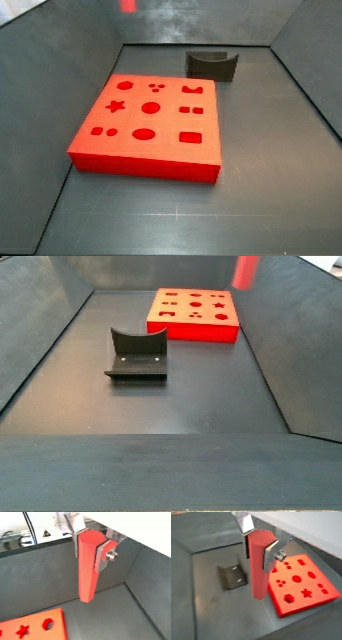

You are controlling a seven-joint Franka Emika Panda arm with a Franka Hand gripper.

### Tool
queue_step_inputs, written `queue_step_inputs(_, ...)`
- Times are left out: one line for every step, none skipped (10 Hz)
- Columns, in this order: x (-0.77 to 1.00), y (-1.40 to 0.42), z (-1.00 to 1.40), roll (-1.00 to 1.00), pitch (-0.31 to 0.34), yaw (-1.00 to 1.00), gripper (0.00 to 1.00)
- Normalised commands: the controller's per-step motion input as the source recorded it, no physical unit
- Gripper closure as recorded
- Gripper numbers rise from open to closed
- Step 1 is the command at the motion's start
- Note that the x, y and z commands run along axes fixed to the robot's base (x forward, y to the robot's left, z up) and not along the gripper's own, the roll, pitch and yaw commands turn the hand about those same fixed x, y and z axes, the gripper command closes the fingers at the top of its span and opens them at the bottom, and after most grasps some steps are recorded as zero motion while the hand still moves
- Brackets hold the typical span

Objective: Pick up the hexagon object. Move up. Move to above the board. Insert the hexagon object.
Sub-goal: Move to above the board, then insert the hexagon object.

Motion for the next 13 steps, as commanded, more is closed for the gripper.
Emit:
queue_step_inputs(0.40,-1.00,0.08,0.05,0.171,-1.00,1.00)
queue_step_inputs(0.40,-1.00,0.08,0.05,0.199,-1.00,1.00)
queue_step_inputs(0.41,-1.00,0.08,0.06,0.223,-1.00,1.00)
queue_step_inputs(0.42,-1.00,0.09,0.00,0.236,-0.76,1.00)
queue_step_inputs(0.42,-1.00,0.09,-0.01,0.217,-0.60,1.00)
queue_step_inputs(0.44,-1.00,0.09,0.00,0.194,-0.33,1.00)
queue_step_inputs(0.45,-1.00,0.09,-0.02,0.168,-0.14,1.00)
queue_step_inputs(0.47,-1.00,0.10,-0.01,0.157,-0.04,1.00)
queue_step_inputs(0.48,-1.00,0.10,0.00,0.151,-0.03,1.00)
queue_step_inputs(0.48,-0.93,0.10,0.01,0.138,-0.02,1.00)
queue_step_inputs(0.28,-0.45,0.05,0.06,0.133,0.00,1.00)
queue_step_inputs(0.21,-0.30,0.04,0.06,0.119,0.01,1.00)
queue_step_inputs(-0.33,0.69,-0.36,-0.01,-0.066,0.00,1.00)
